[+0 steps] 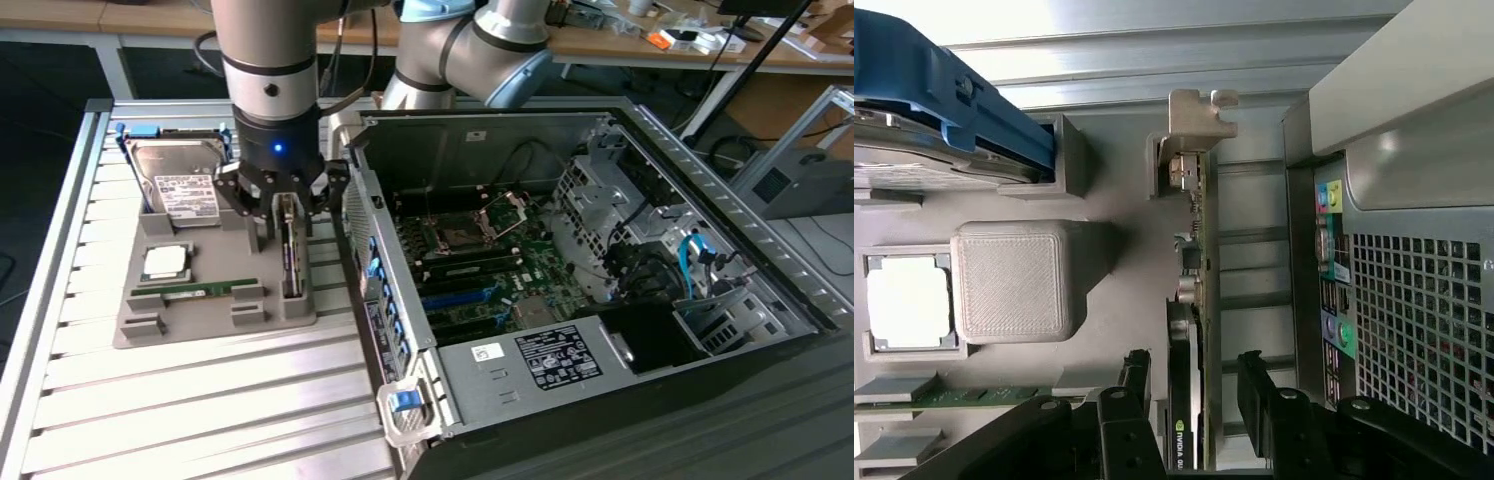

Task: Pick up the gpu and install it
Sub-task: 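Pick up the gpu and move the gpu toward the slot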

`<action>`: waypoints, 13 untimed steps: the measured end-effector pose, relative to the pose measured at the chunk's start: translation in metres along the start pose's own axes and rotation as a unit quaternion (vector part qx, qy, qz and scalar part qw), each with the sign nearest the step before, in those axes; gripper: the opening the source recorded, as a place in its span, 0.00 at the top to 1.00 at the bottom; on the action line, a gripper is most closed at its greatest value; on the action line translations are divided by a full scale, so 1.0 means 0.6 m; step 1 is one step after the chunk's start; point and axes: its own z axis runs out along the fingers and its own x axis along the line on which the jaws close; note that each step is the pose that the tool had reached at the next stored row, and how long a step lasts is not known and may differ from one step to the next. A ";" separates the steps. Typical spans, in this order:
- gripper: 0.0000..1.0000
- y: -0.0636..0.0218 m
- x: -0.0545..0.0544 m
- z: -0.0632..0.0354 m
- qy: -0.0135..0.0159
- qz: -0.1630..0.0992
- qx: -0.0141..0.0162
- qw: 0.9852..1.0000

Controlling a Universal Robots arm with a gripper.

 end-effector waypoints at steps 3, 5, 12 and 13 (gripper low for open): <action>0.52 0.000 0.000 0.005 0.000 0.000 0.000 1.000; 0.52 0.000 0.001 0.009 0.000 0.000 0.000 1.000; 0.52 0.000 0.001 0.021 0.000 0.000 0.000 1.000; 0.52 0.000 0.001 0.022 0.000 0.000 0.000 1.000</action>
